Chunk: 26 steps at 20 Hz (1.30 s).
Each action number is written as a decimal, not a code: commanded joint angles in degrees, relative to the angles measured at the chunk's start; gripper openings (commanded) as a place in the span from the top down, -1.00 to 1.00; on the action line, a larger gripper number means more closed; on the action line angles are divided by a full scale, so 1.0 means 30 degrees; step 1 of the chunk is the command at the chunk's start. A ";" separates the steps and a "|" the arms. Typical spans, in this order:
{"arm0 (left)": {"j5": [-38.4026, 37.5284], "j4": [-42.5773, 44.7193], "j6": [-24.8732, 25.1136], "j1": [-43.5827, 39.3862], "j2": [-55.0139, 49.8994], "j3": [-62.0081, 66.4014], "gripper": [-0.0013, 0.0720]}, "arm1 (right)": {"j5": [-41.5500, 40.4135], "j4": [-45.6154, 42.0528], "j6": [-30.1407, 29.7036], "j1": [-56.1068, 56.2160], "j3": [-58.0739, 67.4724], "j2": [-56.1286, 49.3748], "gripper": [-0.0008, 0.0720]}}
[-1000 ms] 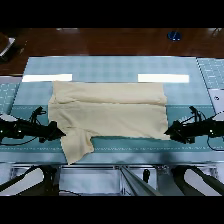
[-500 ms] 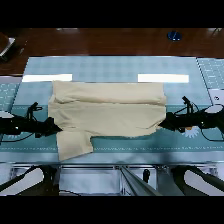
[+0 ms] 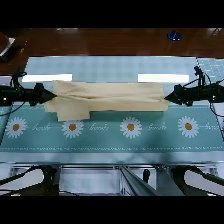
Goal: Fold the shirts.
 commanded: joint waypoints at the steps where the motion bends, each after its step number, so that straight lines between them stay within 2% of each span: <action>1: 0.0627 -0.0401 -0.1566 -0.1348 -0.3082 0.4248 0.92 | -0.0714 0.0794 0.0197 0.0007 0.2484 -0.1967 0.91; 6: -0.0342 -0.0321 -0.2543 -0.2178 -0.7832 0.9384 0.92 | -0.1122 0.1668 0.0131 0.0007 0.4881 -0.4838 0.91; 10: -0.0852 -0.0051 -0.2623 -0.2492 -0.9952 1.0418 0.90 | -0.1515 0.3840 -0.0765 0.0022 0.5282 -0.6572 0.91; 11: -0.0867 -0.0051 -0.2273 -0.2586 -1.0171 1.0411 0.62 | -0.1647 0.4328 -0.0998 0.0153 0.5282 -0.6907 0.75; 12: -0.0962 0.0000 -0.2157 -0.2667 -1.0265 1.0404 -0.01 | -0.1996 0.4299 -0.1020 0.0386 0.5282 -0.7155 0.15; 13: -0.1129 0.0022 -0.2142 -0.2747 -1.0280 1.0404 -0.41 | -0.2382 0.4335 -0.1027 0.0488 0.5282 -0.7293 -0.16; 15: -0.2506 0.0495 -0.2164 -0.2492 -1.0236 1.1081 -0.42 | -0.2193 0.4386 -0.0787 0.0233 0.5442 -0.7176 -0.16; 17: -0.4969 0.2295 -0.2492 -0.1654 -1.0105 1.2597 -0.42 | -0.0393 0.4277 -0.0379 -0.0925 0.5639 -0.6666 -0.16; 19: -0.5683 0.4772 -0.3045 -0.0532 -0.8983 1.2947 -0.42 | 0.0481 0.1902 -0.0007 -0.2477 0.5595 -0.5413 -0.16; 20: -0.5122 0.5326 -0.3031 0.0073 -0.7985 1.2611 -0.42 | 0.0430 -0.0211 0.0860 -0.3249 0.5355 -0.4575 -0.16; 22: -0.2157 0.4867 -0.3009 0.0823 -0.5391 1.0732 -0.42 | -0.0401 -0.2841 0.2106 -0.4371 0.3738 -0.3089 -0.16; 24: 0.1494 0.3490 -0.1756 0.0517 -0.2200 0.7373 -0.42 | -0.1501 -0.2849 0.2382 -0.4911 0.1326 -0.2463 -0.16; 26: 0.4146 0.2528 -0.0255 -0.0765 0.0911 0.3716 -0.42 | -0.2484 -0.1144 0.1843 -0.4801 -0.0102 -0.2718 -0.16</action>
